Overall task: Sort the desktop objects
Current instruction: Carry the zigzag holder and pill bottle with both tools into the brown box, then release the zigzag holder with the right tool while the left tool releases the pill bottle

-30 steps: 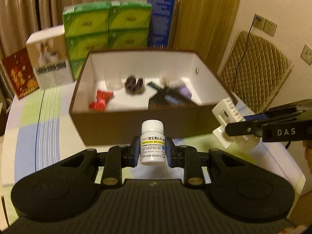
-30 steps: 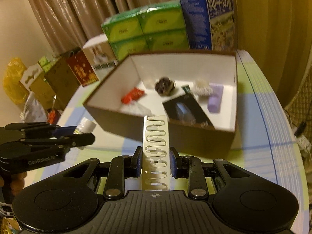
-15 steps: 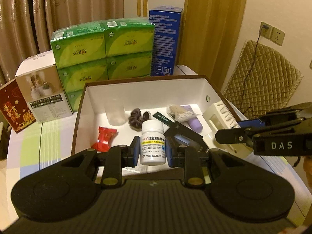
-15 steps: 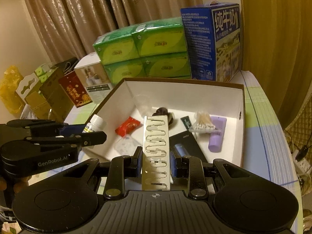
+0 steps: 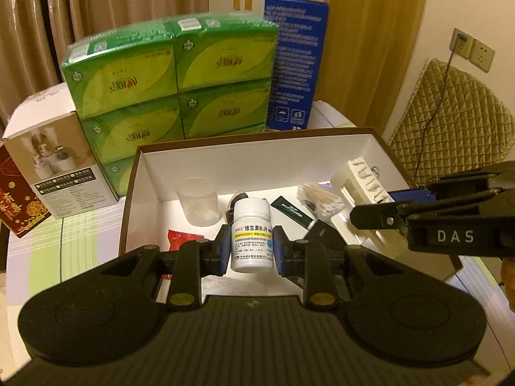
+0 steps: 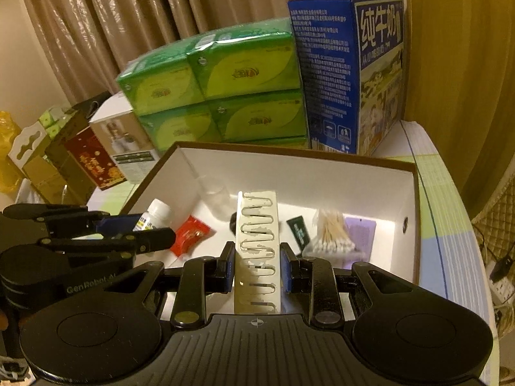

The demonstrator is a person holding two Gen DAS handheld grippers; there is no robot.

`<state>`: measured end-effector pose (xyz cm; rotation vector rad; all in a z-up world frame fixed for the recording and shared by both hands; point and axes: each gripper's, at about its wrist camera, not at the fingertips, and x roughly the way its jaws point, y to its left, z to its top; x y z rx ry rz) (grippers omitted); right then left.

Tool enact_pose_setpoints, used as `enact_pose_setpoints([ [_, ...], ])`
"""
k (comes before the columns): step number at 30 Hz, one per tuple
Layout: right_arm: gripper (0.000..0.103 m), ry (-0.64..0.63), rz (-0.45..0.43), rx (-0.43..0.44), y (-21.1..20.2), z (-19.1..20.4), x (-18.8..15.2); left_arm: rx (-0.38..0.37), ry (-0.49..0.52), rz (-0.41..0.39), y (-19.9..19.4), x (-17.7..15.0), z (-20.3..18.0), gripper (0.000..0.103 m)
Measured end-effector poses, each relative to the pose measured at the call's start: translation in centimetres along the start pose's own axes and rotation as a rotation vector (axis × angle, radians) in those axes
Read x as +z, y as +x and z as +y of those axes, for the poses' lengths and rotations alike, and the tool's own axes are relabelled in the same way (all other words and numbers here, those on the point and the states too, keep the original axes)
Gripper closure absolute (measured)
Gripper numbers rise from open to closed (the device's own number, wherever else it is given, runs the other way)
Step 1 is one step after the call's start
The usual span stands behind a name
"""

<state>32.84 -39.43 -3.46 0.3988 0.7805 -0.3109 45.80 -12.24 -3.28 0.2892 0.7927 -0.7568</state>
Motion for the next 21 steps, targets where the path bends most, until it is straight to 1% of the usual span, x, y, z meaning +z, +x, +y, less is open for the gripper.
enact_pose_setpoints([
  [5,0.078,-0.01,0.021,-0.018,2.8,-0.2,1.3,0.004,-0.023,0.044,2.8,1.0,1.0,0.08],
  [11,0.078,0.005,0.054,-0.027,5.7,-0.8,1.9,0.005,-0.048,0.088,5.9,1.7,2.1,0.08],
  [21,0.078,0.019,0.088,-0.042,8.5,-1.7,2.3,0.018,-0.062,0.142,9.3,1.7,3.0,0.08],
])
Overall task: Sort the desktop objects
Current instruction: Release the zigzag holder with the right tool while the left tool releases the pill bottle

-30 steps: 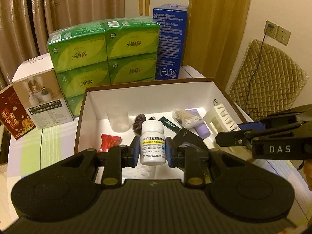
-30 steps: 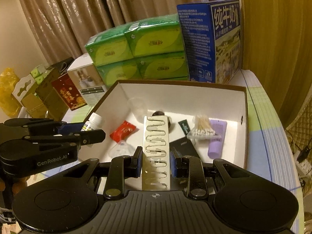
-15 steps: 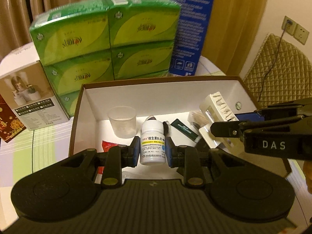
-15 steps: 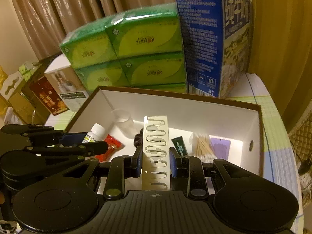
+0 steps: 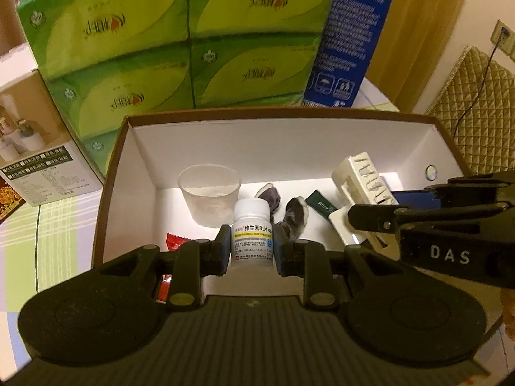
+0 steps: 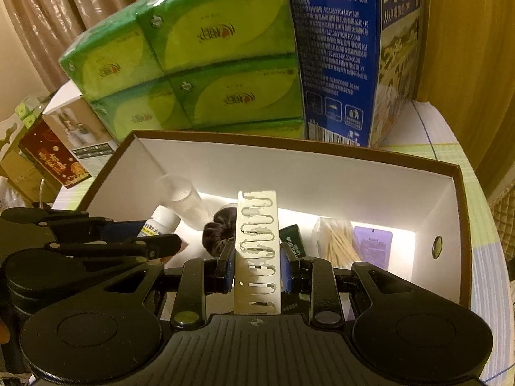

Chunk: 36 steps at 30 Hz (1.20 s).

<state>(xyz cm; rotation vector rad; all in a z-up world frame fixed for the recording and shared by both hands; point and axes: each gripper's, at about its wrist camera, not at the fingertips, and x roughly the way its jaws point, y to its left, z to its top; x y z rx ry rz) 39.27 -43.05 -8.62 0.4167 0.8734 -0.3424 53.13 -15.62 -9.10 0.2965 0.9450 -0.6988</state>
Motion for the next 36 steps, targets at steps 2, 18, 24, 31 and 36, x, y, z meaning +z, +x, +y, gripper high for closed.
enact_pose_setpoints([
  [2,0.078,-0.001,0.004,-0.002,0.4,-0.1,0.1,0.001,-0.002,0.01,0.6,-0.1,0.1,0.08],
  [18,0.078,0.012,0.021,-0.01,1.9,-0.2,0.9,0.006,-0.01,0.044,2.6,0.2,0.7,0.079],
  [24,0.078,0.014,0.027,-0.006,2.4,0.1,0.8,0.017,-0.007,0.031,2.3,0.1,0.9,0.063],
  [31,0.056,0.022,-0.036,0.009,2.1,0.2,0.8,0.033,-0.011,0.016,1.5,0.2,1.4,0.055],
  [36,0.03,0.041,-0.083,-0.002,0.3,-0.4,0.3,0.03,-0.018,-0.01,-0.1,0.0,1.6,0.047],
])
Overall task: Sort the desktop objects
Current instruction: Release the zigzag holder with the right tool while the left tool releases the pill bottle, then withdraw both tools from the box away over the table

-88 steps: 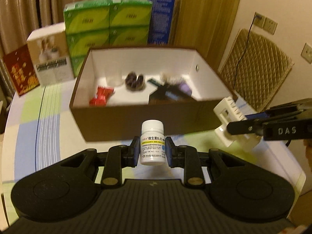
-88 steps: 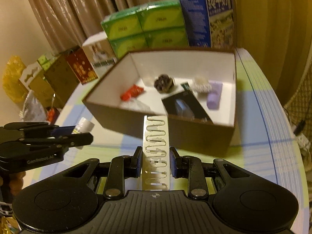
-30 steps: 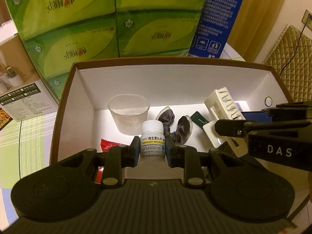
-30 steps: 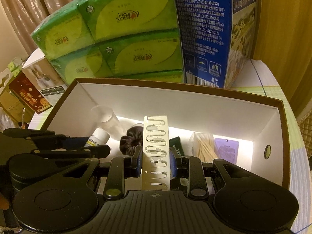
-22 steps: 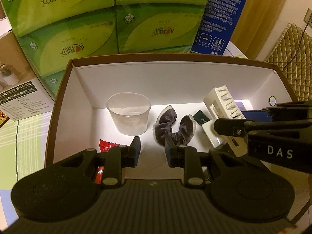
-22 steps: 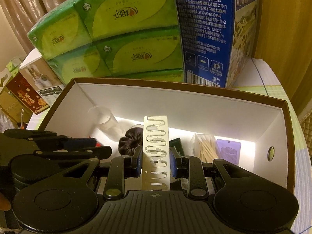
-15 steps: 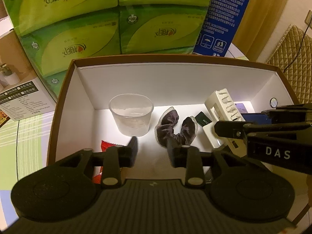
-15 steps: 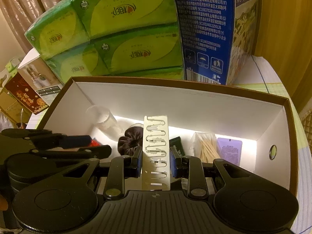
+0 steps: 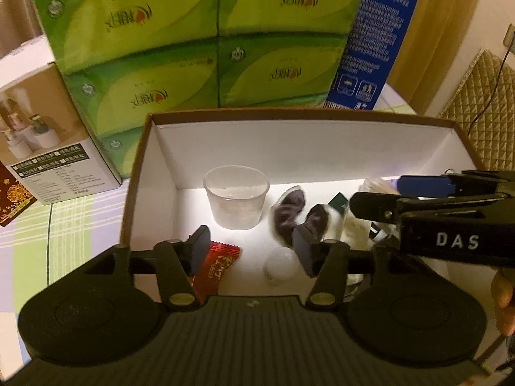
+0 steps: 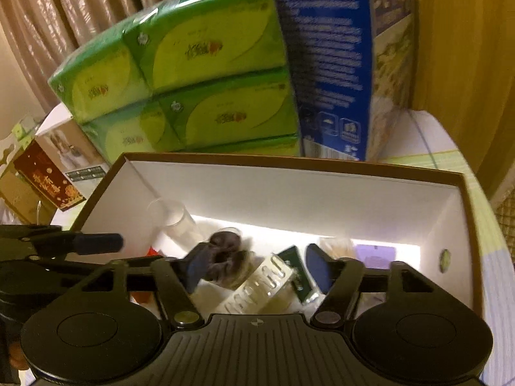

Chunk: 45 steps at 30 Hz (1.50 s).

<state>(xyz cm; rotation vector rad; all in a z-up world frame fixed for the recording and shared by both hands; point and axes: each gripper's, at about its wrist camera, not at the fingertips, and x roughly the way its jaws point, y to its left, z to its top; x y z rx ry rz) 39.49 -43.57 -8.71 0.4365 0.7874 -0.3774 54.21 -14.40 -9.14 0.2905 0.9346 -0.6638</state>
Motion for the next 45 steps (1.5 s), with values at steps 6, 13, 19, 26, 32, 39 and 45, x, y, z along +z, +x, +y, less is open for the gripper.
enact_pose_setpoints([
  [6,0.006,-0.015,-0.036,-0.013,-3.7,-0.3,-1.5,0.008,-0.002,-0.026,-2.2,-0.9,0.2,0.036],
  [13,0.002,-0.029,-0.061,-0.042,-8.3,0.5,-4.4,0.054,0.027,-0.093,-5.8,-2.5,-0.2,0.018],
  [19,0.002,-0.021,-0.066,-0.058,-11.3,1.7,-7.4,0.068,0.032,-0.138,-8.6,-4.3,-1.0,0.01],
  [26,0.002,0.002,-0.062,-0.051,-14.5,2.3,-9.9,0.072,0.025,-0.16,-11.9,-6.9,-2.4,0.007],
  [32,0.002,-0.027,-0.069,-0.083,-17.1,2.4,-12.0,0.078,0.007,-0.187,-15.5,-9.5,-3.9,0.003],
  [39,0.002,-0.069,-0.078,-0.088,-20.8,2.6,-14.7,0.118,-0.027,-0.215,-20.1,-13.6,-5.9,0.001],
  [45,0.002,-0.109,-0.087,-0.074,-23.9,3.0,-17.5,0.142,-0.037,-0.213,-23.3,-17.4,-7.9,0.001],
])
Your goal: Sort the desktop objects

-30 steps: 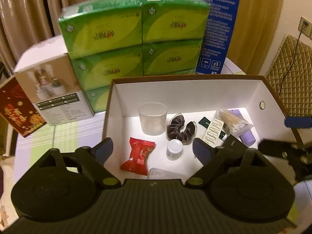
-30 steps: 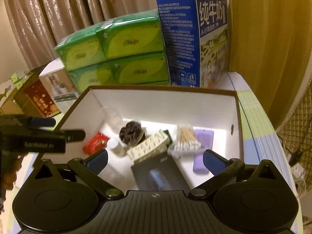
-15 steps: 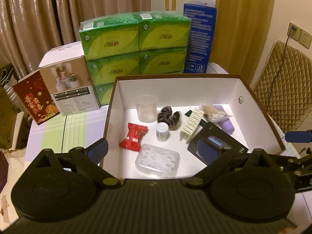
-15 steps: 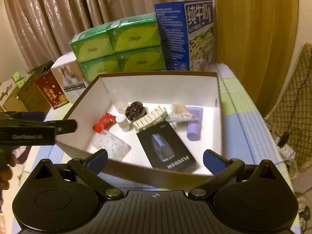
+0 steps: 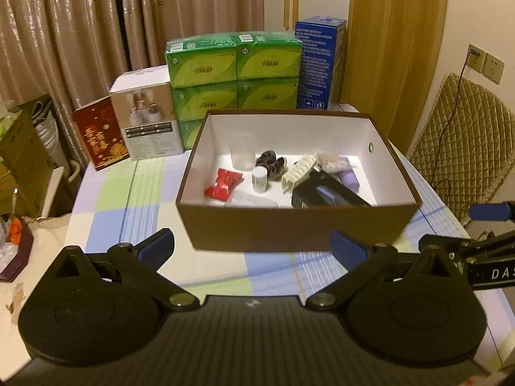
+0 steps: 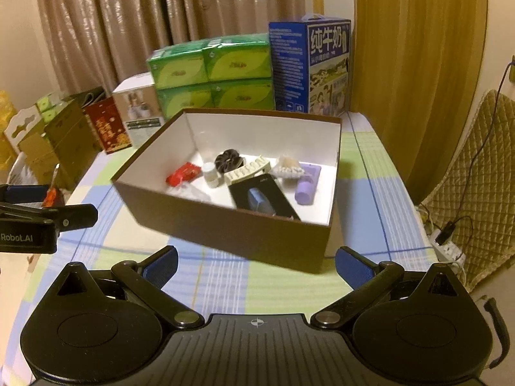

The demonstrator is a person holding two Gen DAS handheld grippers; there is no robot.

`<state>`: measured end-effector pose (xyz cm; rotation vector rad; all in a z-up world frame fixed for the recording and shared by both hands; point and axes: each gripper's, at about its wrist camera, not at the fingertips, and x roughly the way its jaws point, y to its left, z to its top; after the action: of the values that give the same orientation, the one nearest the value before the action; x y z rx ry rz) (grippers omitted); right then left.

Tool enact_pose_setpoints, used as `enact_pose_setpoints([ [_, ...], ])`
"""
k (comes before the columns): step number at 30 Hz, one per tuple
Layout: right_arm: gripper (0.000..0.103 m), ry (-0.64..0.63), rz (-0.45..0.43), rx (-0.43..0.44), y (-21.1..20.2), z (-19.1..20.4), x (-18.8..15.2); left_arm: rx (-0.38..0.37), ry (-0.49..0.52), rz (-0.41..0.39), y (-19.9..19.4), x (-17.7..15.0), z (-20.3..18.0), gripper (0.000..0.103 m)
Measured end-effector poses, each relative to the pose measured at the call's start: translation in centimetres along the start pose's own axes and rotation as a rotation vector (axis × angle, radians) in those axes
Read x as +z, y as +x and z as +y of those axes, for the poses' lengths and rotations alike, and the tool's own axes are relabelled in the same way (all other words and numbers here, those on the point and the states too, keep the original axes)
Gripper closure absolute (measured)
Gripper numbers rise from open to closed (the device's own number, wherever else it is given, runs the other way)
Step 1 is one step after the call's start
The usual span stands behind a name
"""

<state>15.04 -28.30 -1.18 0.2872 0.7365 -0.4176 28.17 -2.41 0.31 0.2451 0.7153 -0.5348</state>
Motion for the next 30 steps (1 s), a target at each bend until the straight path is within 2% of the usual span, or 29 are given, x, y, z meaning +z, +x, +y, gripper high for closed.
enact_pose_setpoints([
  [10,0.002,-0.007,0.005,0.085,-4.6,0.6,-3.1,0.033,-0.017,-0.002,-6.0,-4.4,-1.9,0.001],
  [30,0.002,-0.043,0.0,0.072,-10.2,0.7,-8.8,0.054,-0.028,0.033,-12.0,-10.4,-4.6,0.001],
])
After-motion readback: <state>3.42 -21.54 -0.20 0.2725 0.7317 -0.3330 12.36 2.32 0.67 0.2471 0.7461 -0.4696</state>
